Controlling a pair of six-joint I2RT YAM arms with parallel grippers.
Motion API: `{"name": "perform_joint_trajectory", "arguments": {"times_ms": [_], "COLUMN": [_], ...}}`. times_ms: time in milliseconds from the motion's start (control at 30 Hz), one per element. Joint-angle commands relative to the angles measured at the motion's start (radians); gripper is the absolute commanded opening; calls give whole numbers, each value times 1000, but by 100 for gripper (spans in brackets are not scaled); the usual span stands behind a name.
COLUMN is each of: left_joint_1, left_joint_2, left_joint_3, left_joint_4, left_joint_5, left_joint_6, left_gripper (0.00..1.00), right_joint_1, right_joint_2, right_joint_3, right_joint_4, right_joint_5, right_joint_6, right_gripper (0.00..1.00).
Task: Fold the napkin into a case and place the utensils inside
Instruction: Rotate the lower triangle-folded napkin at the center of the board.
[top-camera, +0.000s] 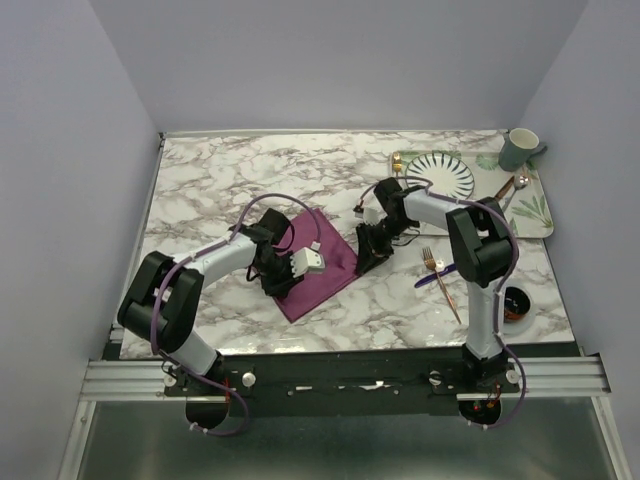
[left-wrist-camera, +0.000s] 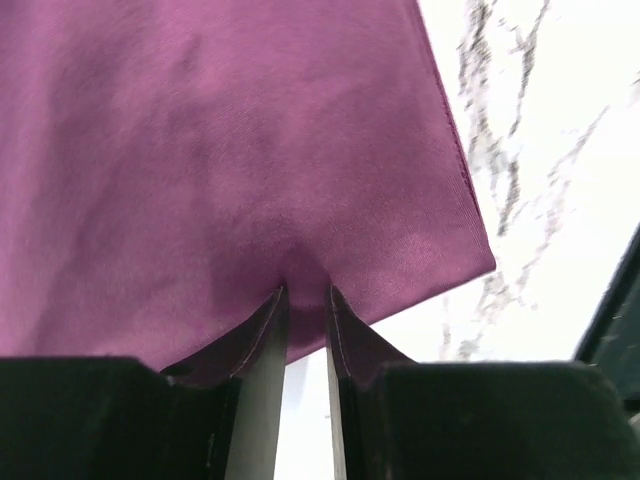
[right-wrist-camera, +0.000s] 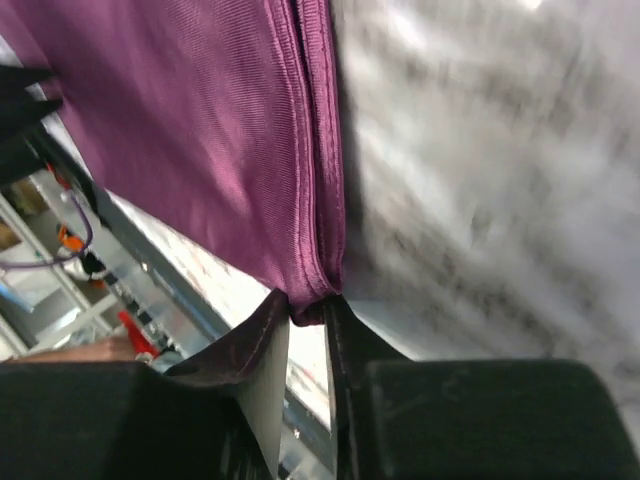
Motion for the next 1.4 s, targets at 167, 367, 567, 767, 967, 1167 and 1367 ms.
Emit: {"name": "perform_joint_trajectory", "arguments": {"times_ms": [167,367,567,767,967,1167,1367], "left_joint_1": [-25,-20,-86,-171,-198,-211,-234], "left_joint_2": [-43,-190,-217,-214,-192,-157,-115], "left_joint_3": [-20,-28,-68,-108,-111,-93,-68], "left_joint_4": [26,184,328,385,408,411,399], "left_joint_5": [6,45,-72,-212,-253,-251,-266], "left_joint_6": [-266,-443,-725,-851,-872,-880,-885], "left_gripper": [35,47,52,50,50,50,52], "right_joint_1": [-4,-18,-34,-34,-37,-37,-35], "right_joint_2": [105,-10,-93,-52,2,31,42], "right_joint_3": [317,232,31,7,18,14,9], "right_joint_4": [-3,26,168,268,296,296,296], "right_joint_5": [128,76,-1,-25,-5,19,29], "right_joint_6": [-39,4,138,224,271,272,272], "right_gripper": [30,45,44,39,36,35,32]}}
